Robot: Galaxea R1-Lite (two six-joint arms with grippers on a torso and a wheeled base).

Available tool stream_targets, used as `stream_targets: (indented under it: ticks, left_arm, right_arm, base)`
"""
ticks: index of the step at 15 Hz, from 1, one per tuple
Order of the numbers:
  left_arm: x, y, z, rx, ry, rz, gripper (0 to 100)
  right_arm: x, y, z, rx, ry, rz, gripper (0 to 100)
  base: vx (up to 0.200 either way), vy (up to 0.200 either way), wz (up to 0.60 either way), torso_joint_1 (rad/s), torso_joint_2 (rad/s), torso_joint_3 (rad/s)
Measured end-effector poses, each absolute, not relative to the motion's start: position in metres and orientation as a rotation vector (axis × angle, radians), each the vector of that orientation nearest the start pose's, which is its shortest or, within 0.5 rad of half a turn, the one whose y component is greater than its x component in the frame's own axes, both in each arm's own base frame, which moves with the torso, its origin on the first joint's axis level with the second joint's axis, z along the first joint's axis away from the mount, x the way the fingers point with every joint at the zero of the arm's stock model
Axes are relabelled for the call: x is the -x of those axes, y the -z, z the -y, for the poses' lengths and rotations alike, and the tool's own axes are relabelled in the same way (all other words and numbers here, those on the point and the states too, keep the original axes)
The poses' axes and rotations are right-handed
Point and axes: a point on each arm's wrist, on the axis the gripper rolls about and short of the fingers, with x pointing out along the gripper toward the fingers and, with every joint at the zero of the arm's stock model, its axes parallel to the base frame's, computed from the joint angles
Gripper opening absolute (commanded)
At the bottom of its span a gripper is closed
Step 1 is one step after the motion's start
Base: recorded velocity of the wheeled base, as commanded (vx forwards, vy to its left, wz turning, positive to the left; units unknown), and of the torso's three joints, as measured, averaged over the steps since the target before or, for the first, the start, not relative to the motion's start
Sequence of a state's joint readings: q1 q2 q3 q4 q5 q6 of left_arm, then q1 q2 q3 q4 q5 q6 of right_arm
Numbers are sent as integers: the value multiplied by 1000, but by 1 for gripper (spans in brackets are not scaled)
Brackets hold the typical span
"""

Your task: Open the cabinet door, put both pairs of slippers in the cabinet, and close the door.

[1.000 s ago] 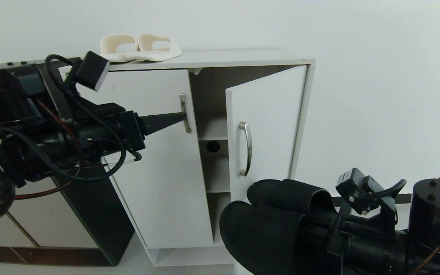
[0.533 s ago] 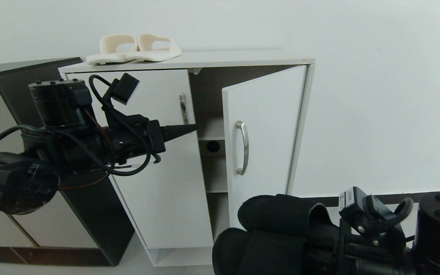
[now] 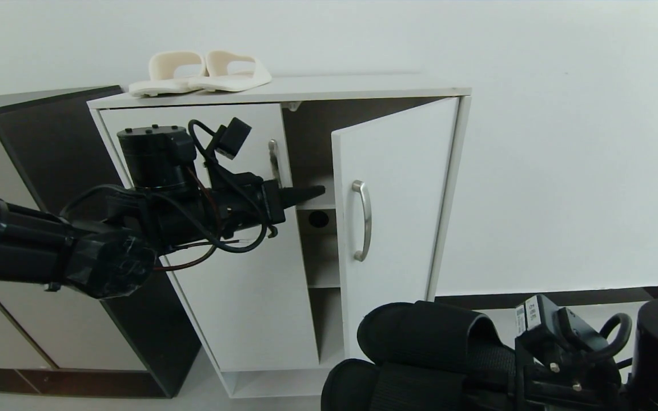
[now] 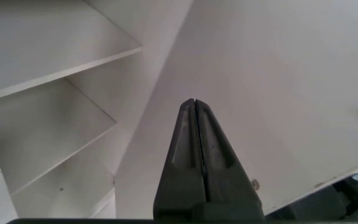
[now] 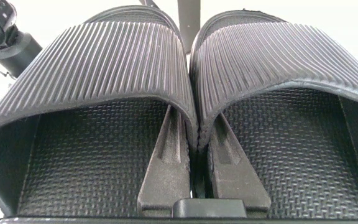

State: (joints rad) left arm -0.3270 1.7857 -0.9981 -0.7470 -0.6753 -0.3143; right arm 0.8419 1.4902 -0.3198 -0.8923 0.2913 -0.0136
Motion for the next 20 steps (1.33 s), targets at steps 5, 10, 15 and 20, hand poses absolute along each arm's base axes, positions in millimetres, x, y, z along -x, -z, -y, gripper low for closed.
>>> stream_targets:
  ticks: [5,10,15,20]
  left_arm:
    - [-320,-214,125,293,990,-211,0]
    - [-313,-212,147,272,1040,-214,0]
    - [-296,-206,189,170,1141,-177,0]
    - [-292,-224,172,179,978,-85,0]
  right_arm:
    - [-136,-139,-162,93,-1127,-279,0]
    - [-126,-134,-164,105,-1169,-300,0]
    - [-118,-132,-164,110,-1199,-303,0]
    - [-132,-143,-173,53,-1102,-284,0]
  base:
    - [-80,0,0,1,1,0]
    - [-200,0,0,3,2,0]
    - [-160,0,0,4,2,2]
    - [0,0,0,0,0,0]
